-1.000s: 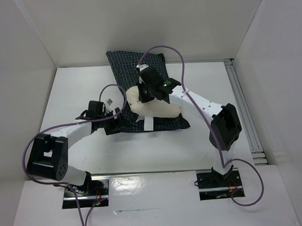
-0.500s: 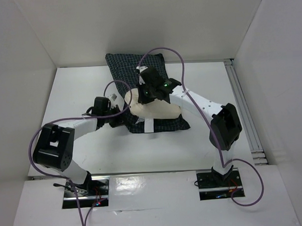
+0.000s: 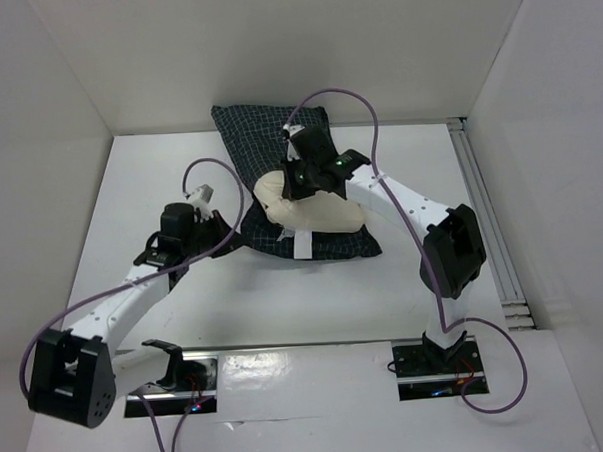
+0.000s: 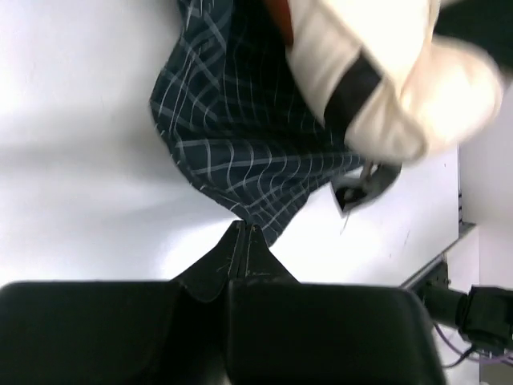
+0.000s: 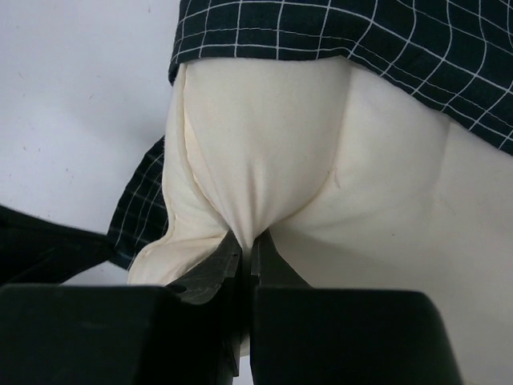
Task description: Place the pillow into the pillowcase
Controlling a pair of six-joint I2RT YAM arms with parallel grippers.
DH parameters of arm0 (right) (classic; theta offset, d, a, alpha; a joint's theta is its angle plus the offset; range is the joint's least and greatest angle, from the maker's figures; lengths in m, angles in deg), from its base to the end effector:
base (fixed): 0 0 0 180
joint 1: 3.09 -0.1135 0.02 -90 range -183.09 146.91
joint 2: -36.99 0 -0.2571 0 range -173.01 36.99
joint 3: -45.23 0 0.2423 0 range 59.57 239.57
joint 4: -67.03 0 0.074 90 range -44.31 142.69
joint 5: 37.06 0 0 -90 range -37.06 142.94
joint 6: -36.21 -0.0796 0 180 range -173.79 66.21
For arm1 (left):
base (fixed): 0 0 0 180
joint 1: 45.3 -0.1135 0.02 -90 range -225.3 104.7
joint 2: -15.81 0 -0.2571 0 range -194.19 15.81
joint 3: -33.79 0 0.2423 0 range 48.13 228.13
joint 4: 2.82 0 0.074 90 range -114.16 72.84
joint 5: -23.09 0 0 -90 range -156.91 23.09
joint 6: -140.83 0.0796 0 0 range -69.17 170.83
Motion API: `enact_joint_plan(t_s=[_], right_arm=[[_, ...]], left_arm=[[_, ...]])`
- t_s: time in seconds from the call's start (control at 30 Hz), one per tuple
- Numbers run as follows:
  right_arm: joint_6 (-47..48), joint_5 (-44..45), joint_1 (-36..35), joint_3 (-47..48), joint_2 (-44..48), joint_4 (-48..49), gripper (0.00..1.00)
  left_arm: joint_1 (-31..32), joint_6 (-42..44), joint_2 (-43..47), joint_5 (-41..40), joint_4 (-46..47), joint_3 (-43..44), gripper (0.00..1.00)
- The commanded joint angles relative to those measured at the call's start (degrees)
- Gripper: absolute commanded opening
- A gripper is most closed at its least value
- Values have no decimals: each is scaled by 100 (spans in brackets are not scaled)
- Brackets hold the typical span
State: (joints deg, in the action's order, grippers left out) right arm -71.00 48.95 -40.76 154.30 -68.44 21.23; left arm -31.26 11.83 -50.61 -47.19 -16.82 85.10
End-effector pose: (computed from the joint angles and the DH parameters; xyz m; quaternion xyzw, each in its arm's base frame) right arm 0.3480 0.2757 0.2737 -0.1761 0.8965 0.2150 0.3450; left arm 0.2663 -0.0943 0.2135 -0.0988 0.8481 -0.3550 0.3808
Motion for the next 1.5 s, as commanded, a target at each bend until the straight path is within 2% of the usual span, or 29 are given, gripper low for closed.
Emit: enact_joint_plan(t_s=[0.0, 0.13, 0.17, 0.2, 0.23, 0.27, 0.33, 0.5, 0.67, 0.77, 0.83, 0.87, 0.9, 0.93, 0.97, 1.0, 1.03, 1.13, 1.27, 1.33, 1.47], right_arm=[[-72, 91, 155, 414, 418, 474, 0], [-72, -22, 207, 519, 365, 474, 0], [-72, -23, 207, 519, 365, 474, 0], [-72, -23, 207, 519, 365, 474, 0], [-72, -23, 207, 519, 365, 474, 0], [-72, -23, 207, 519, 365, 527, 0], [-72, -23, 207, 519, 418, 527, 0], [-124, -76, 207, 519, 479, 527, 0], [-124, -128, 207, 519, 479, 527, 0], [-124, -128, 207, 571, 418, 405, 0], [-124, -128, 207, 572, 357, 352, 0], [-124, -76, 207, 572, 356, 351, 0], [-124, -76, 207, 572, 356, 351, 0], [-124, -24, 207, 572, 287, 351, 0], [-124, -23, 207, 572, 216, 351, 0], [-124, -23, 207, 624, 216, 351, 0], [-124, -23, 207, 625, 59, 351, 0], [-177, 30, 207, 931, -74, 351, 0], [-11, 301, 155, 1686, -127, 62, 0], [112, 538, -2, 1881, -127, 61, 0], [113, 680, -284, 1505, -274, 473, 0]], left_arm=[[124, -291, 488, 233, -288, -452, 0], [274, -354, 770, 541, -516, -542, 0], [274, -284, 640, 411, -761, -437, 10], [274, -222, 551, 192, -1024, -271, 45], [274, -161, 481, -263, -1192, 9, 63], [274, -99, 428, -494, -1368, 125, 76], [274, 32, 305, -1029, -1274, 266, 90], [274, 200, -582, -1348, -336, 478, 97], [327, 541, -1882, -1770, 97, 977, 98], [380, 692, -2209, -1158, 640, 1040, 95], [380, 692, -2209, -762, 862, 979, 87], [380, 614, -2157, -568, 950, 839, 57], [380, 526, -2104, -18, 1151, 786, 29], [310, 421, -2043, 240, 1214, 785, 4], [310, 272, -1912, 468, 1275, 620, 0], [310, 27, -1806, 1071, 1450, 505, 0], [310, -132, -1675, 1277, 1947, 365, 0], [362, -748, -946, 1858, 2637, -58, 0], [678, -951, 118, 2062, 2761, -111, 0], [801, -951, 609, 1895, 2349, 204, 0], [907, -1153, 1164, 2061, 2224, 206, 0]])
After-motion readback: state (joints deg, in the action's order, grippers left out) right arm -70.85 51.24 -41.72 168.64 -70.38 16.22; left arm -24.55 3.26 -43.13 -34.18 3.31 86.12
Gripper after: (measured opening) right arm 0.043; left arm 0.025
